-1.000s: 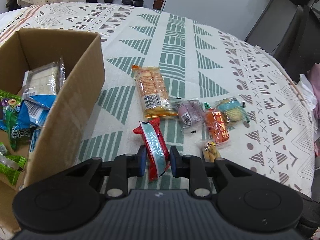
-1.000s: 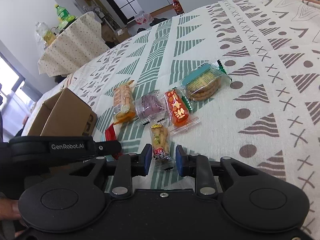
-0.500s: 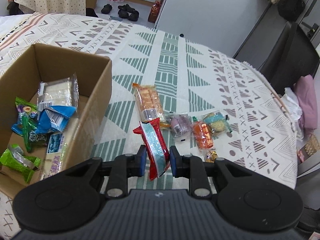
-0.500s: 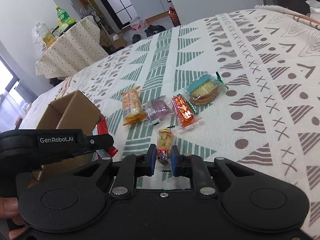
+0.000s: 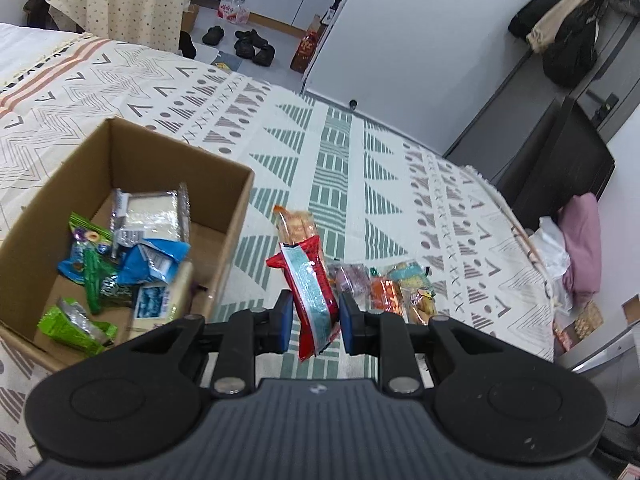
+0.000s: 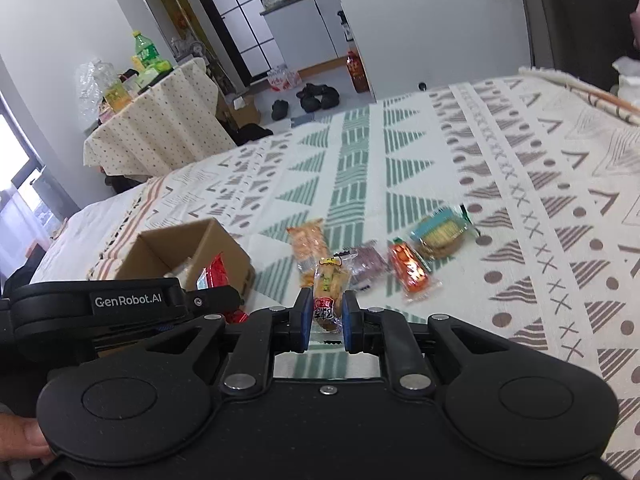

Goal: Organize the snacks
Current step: 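Carry both snacks over the box and open both tools to drop them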

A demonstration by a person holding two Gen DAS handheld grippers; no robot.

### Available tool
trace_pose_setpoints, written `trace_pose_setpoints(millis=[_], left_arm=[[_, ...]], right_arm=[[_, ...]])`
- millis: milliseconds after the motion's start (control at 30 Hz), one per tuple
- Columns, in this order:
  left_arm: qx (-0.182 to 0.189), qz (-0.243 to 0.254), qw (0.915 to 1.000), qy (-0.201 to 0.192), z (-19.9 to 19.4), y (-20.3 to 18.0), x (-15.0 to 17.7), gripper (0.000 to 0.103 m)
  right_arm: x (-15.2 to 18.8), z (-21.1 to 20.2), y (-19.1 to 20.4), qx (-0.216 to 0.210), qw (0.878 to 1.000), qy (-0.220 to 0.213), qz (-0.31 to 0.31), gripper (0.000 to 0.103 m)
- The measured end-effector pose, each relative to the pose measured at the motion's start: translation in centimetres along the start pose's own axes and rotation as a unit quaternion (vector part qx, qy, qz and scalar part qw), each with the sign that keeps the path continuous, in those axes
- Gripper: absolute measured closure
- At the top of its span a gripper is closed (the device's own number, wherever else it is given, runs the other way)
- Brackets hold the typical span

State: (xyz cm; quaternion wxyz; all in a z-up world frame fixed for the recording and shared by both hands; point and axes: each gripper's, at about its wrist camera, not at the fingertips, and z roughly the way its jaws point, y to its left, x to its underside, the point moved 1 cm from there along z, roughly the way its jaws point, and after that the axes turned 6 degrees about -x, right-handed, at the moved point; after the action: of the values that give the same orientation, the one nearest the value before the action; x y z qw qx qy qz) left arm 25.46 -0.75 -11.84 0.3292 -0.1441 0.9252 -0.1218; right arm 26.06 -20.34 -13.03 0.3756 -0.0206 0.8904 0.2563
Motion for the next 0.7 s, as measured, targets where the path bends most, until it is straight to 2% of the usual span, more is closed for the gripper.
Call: trace_pose_setpoints(millis=[700], left_arm=[[-0.011,-0.053,0.9977,-0.041,-4.8,5.9,-2.6,0.080]], right_arm=[[-2.1,-2.3,8.4,0.006,0.998,-0.045,-0.050,0.088]])
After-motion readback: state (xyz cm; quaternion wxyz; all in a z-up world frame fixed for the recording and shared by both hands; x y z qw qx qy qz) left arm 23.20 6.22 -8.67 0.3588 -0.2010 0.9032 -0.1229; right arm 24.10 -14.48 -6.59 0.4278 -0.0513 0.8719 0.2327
